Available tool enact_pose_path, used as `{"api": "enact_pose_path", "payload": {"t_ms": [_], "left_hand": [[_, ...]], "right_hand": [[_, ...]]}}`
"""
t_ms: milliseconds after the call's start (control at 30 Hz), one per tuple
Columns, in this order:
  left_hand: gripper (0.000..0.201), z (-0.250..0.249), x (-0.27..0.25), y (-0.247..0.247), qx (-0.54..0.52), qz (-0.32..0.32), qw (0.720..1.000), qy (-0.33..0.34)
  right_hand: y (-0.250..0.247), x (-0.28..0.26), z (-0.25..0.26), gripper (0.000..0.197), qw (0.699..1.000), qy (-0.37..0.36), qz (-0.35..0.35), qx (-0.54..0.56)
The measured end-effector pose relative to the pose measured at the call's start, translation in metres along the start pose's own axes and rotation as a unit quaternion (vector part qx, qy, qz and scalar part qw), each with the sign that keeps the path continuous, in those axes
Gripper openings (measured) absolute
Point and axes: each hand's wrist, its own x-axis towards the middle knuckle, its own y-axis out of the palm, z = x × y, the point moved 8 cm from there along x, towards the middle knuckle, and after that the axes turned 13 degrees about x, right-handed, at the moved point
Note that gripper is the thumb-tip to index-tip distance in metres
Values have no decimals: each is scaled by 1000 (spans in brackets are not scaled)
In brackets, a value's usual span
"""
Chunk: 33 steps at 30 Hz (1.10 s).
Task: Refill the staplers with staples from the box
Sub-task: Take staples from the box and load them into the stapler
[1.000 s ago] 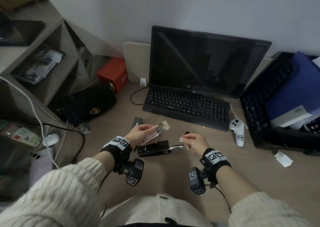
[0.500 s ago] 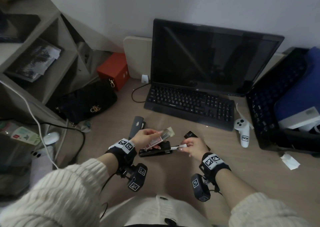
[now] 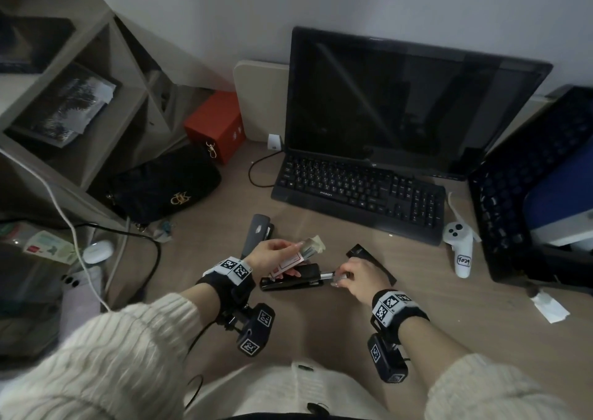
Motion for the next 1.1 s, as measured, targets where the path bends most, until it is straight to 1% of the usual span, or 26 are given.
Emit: {"api": "enact_pose_path", "payload": {"t_ms": [100,233,400,733,867,967,1100], "left_hand": [[36,0,-1,1,-2,4,1000,-4],[36,0,-1,1,5,6,1000,-5],[34,-3,-4,3,2,11,1000,-7],[25,-3,-5,0,1,8,1000,-9],[25,-4,-6,1,2,8,1000,-7],[21,-5,-6,1,-1,8,1000,-4],[27,-4,-6,1,2,12,1000,-5]], "right_hand": [[0,-1,4,18,998,-21,9,-58],[-9,0,13,22,994,-49,-23,-93],[-1,5,16,27,993,-49,5,-108],[2,8,18,23,991,-70,5,-111],[3,9,15,23,992,-62,3,-114],[5,9,15,23,991,-55,1,-119],[4,9,18,24,990,-56,-2,-130]]}}
